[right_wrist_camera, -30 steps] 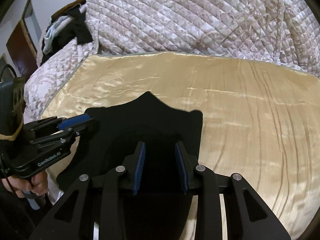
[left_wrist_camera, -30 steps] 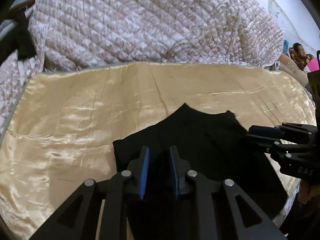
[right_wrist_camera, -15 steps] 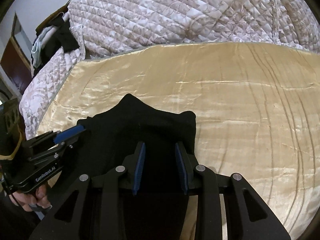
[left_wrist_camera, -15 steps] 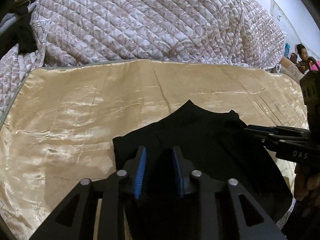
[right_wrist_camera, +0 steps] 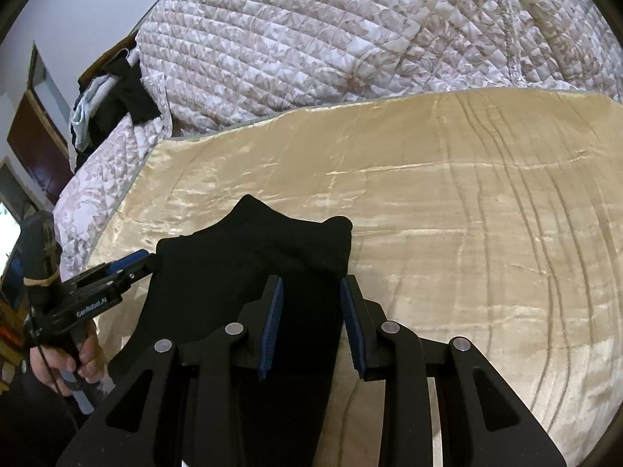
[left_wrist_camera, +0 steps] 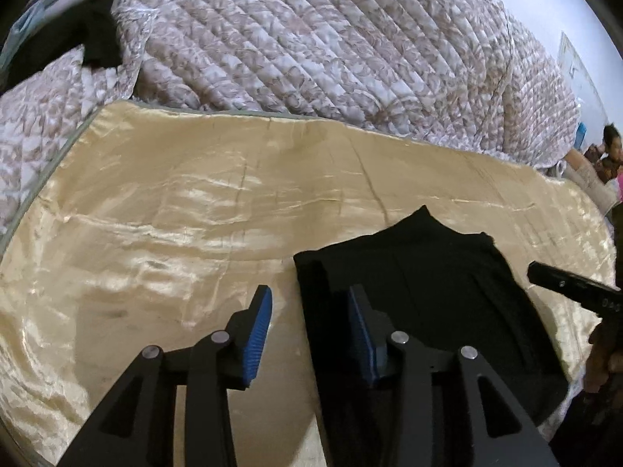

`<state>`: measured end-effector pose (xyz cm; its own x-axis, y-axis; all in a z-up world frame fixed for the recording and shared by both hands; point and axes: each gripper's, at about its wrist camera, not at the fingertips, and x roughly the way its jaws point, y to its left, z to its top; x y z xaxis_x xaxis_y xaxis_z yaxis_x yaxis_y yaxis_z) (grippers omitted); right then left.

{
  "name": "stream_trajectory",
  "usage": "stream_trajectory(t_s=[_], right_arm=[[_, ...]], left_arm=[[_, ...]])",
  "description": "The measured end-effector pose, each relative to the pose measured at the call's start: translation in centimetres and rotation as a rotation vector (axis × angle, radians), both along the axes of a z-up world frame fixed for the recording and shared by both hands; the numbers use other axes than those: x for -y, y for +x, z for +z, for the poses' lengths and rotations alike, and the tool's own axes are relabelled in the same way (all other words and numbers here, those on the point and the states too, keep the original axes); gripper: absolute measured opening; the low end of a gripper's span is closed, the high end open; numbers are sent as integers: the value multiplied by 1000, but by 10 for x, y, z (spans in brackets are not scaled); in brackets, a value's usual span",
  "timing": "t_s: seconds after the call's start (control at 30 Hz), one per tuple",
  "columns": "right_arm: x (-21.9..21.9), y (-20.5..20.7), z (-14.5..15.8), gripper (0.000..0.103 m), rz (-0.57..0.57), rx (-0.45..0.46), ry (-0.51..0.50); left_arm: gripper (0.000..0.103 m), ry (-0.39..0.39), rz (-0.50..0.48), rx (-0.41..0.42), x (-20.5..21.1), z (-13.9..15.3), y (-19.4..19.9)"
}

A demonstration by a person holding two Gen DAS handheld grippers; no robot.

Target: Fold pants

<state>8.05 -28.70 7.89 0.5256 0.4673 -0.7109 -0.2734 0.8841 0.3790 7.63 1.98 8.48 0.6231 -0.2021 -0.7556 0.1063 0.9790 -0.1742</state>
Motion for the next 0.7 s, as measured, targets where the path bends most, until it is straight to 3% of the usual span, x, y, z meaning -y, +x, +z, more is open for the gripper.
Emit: stream_trajectory(t_s=[0.23, 0.37, 0.43, 0.5, 0.6, 0.7], right_arm=[[8, -4, -8, 31, 13, -50, 97], [11, -6, -15, 31, 32, -85, 132], [11, -6, -17, 35, 38, -95, 138], [11, -6, -18, 48, 47, -101, 153], [9, -7, -20, 52, 65, -114, 177], [10, -6, -25, 52, 76, -145, 200]], left_arm=[[53, -140, -63, -42, -6, -7, -17], [53, -152, -77, -74, -1, -14, -20], [56, -176, -82, -88, 1, -17, -19], [57, -204, -95, -104, 3, -19, -20], [62, -216, -100, -112, 5, -23, -21], [62, -279, -76, -131, -1, -28, -24]])
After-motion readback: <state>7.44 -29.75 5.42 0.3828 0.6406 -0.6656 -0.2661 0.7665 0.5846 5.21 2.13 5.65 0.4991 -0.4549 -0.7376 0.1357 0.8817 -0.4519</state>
